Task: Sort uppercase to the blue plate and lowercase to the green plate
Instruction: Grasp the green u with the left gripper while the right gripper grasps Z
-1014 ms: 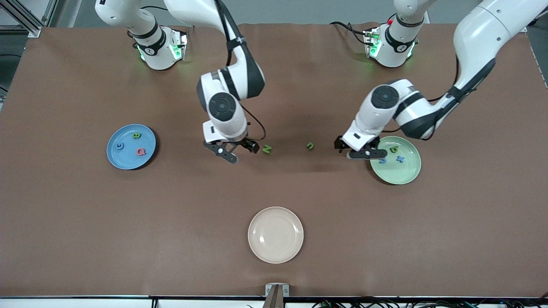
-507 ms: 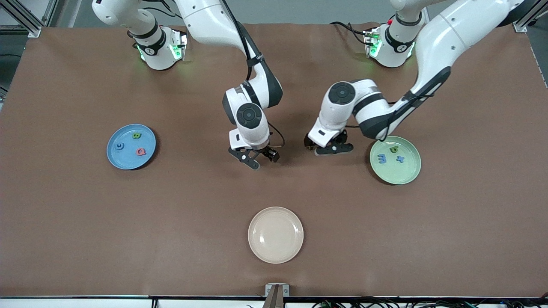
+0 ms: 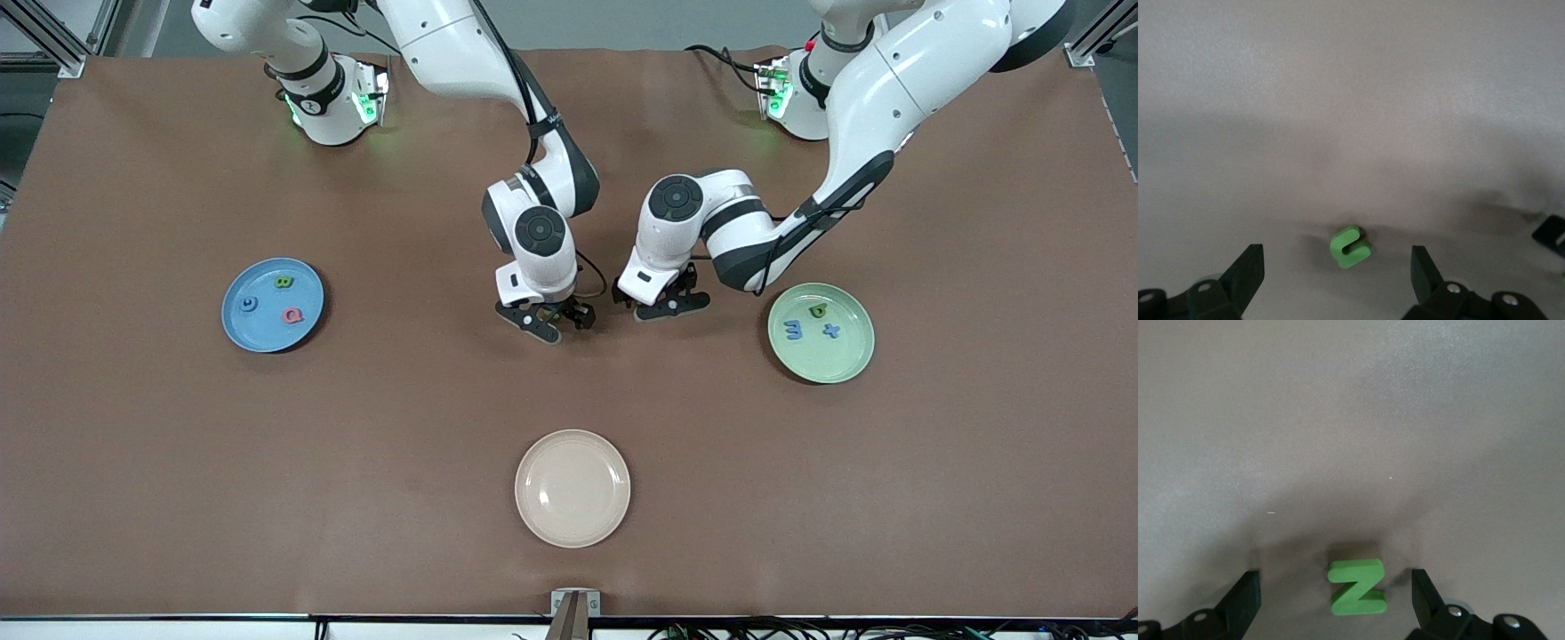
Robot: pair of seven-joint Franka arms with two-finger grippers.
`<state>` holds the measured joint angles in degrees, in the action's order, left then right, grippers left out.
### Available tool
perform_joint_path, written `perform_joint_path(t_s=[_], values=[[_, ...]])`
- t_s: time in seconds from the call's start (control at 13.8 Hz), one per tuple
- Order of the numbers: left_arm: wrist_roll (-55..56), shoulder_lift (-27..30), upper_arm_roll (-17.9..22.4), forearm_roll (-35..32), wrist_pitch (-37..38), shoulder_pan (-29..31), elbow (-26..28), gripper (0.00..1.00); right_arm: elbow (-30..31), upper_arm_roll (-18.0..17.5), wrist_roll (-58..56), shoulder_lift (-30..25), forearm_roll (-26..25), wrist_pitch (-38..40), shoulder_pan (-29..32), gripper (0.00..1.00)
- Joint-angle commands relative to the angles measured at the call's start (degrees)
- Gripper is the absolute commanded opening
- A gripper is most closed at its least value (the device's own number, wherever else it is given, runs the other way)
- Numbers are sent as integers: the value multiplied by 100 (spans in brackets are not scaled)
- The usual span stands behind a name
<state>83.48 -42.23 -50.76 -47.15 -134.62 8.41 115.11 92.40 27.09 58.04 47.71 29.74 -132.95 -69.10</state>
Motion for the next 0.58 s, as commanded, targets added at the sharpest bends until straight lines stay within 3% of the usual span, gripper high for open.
perform_joint_path(t_s=[0.0, 0.36, 0.51], values=[[98, -119, 224, 22, -82, -234, -147, 81, 93, -11, -546, -16, -144, 41, -24, 100], [98, -189, 321, 22, -196, -323, -147, 61, 173, -2, -680, -25, -144, 14, -112, 99], [98, -198, 321, 31, -196, -332, -147, 54, 173, -2, -698, -25, -170, 23, -112, 92]])
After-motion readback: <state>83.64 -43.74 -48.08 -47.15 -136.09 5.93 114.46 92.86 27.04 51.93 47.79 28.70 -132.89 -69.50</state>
